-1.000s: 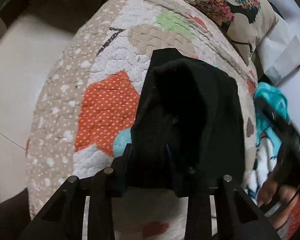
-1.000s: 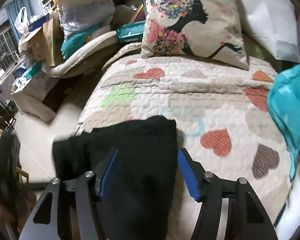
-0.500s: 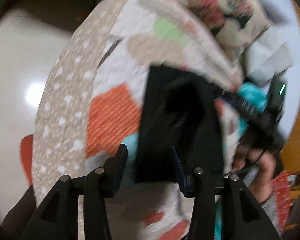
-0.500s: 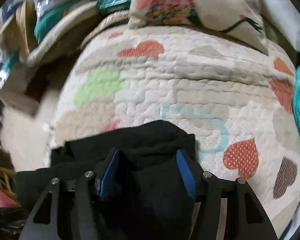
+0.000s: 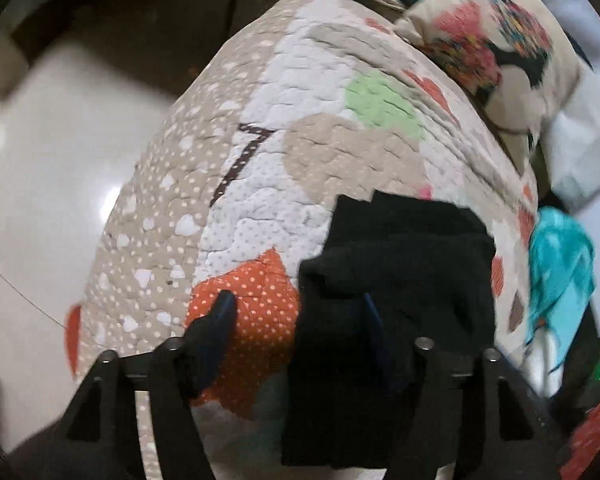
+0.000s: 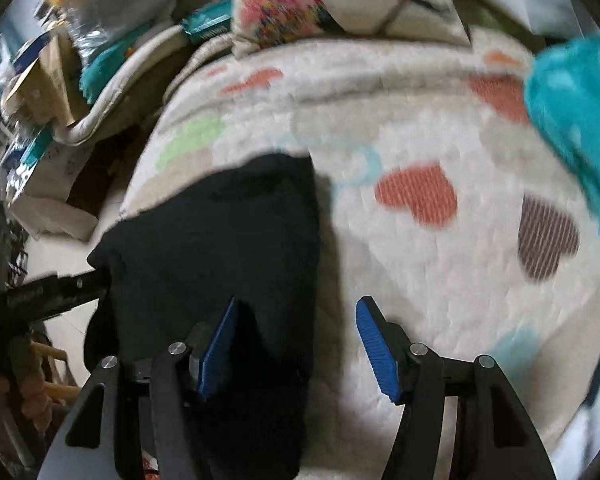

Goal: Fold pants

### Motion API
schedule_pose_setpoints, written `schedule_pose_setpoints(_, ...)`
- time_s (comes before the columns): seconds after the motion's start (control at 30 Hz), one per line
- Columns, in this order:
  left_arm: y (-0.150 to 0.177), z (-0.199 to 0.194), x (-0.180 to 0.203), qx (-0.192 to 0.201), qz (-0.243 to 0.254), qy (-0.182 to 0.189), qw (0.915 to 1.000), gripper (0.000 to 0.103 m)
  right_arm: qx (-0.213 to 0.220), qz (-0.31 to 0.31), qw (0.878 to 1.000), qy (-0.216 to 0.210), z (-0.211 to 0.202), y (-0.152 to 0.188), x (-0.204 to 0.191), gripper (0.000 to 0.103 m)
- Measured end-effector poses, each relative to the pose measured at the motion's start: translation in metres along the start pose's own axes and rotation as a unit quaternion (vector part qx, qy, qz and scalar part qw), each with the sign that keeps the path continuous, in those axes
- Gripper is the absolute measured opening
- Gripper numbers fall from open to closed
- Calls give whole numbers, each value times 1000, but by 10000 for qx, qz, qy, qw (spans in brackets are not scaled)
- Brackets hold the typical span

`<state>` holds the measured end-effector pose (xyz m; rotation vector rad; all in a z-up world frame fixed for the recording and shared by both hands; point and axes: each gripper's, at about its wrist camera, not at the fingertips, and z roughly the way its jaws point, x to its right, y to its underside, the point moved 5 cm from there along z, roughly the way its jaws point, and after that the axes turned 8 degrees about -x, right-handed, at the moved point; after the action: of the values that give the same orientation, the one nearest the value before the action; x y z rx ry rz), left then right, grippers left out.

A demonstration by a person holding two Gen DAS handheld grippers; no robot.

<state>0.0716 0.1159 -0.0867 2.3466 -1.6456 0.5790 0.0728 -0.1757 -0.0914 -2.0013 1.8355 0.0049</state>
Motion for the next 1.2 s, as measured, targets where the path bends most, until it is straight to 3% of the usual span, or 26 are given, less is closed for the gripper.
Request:
schedule_pose_setpoints(0.13,1,-11,-4,83,-232,545,9982,66,182,247,9993,-217,-7,5,8,70)
schedule_pose_setpoints(0.2,3,-24,3,348,-83,517,9980,66,420,98,9990,-99,-19,8,9,70)
schedule_pose_setpoints(0.3,9,-48,28,1038,504,-150,9932,66,778,-16,9969,60,-34,13,11,70)
schedule_pose_setpoints(0.37,19,-60,47,1499,991,-699,9812,66,935,-12,9956,72,-41,13,13,70)
schedule_pose_setpoints(0.47,36,-63,66,1866,1583,-1265,9613,66,1074,-31,9942,33,-46,11,10,70)
schedule_pose_setpoints(0.53,34,-56,72,1834,1723,-1393,9578,66,1128,-122,9935,56,-47,9,4,70)
schedule_pose_setpoints(0.73,42,-35,72,1435,1821,-1503,9611,66,1116,-329,9931,138,-42,8,-6,71)
schedule_pose_setpoints(1.2,50,-33,80,1519,1994,-1619,9544,66,1032,-357,9939,123,-34,12,-11,72)
